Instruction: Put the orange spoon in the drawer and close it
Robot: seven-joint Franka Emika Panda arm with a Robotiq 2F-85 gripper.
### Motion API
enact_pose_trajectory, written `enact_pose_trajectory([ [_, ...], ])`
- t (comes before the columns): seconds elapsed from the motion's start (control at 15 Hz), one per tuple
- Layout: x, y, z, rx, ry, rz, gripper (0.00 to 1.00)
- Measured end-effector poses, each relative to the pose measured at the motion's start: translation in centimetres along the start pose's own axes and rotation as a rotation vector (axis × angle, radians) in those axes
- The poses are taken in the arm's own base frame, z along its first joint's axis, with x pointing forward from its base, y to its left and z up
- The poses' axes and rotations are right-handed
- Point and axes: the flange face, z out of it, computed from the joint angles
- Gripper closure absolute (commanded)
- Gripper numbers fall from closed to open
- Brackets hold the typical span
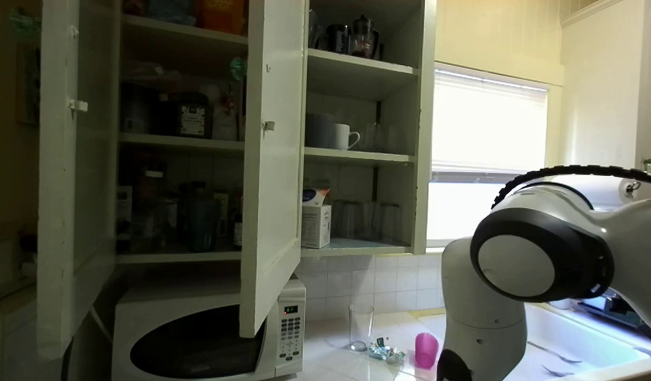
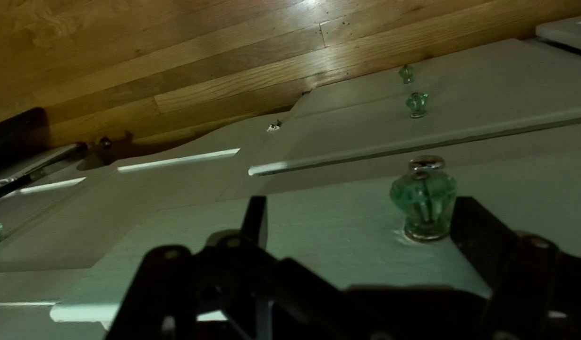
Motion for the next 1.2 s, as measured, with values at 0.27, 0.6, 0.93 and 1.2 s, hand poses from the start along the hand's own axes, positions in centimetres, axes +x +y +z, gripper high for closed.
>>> enact_pose_trajectory([
  [0.27, -1.2, -0.8, -0.5, 0.053, 0.028, -0.022, 0.0],
  [0.6, -3.2, 0.7, -1.2, 0.066, 0.095, -0.049, 0.0],
  [0.93, -2.5, 0.2, -0.8, 0.114, 0.217, -0.198, 0.0],
  [1.2, -1.7, 0.1, 0.6, 0.149, 0.206, -0.267, 0.0],
])
